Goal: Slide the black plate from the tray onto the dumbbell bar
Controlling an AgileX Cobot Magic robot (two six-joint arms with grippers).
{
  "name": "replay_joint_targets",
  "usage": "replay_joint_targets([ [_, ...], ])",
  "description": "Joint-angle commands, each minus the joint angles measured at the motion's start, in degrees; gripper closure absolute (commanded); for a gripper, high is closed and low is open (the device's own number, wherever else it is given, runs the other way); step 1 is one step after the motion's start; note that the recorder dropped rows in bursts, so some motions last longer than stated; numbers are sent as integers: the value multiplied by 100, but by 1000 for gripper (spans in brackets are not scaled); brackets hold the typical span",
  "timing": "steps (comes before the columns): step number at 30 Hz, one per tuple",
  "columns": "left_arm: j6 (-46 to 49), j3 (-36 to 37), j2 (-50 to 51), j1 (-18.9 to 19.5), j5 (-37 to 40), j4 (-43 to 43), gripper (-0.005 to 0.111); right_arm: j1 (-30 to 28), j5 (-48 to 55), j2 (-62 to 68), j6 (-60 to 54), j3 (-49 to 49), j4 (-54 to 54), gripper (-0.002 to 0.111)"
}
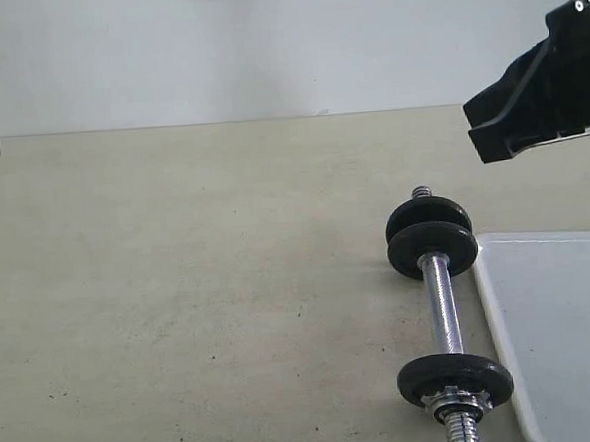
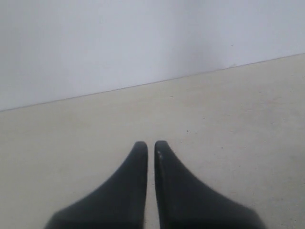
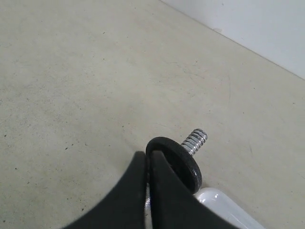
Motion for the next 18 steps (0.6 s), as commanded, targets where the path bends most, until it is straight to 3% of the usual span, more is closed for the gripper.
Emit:
replay_joint_targets([
  [1,-28,31,-23,116,-49,5,102,1,-131,-32,-44,-10,-25,108],
  [10,-5,31,-23,116,-75,5,102,1,-233,-32,-49,-10,-25,108],
  [18,154,31,-10,116,-75,741,102,1,-496,-32,-49,-10,-25,108],
])
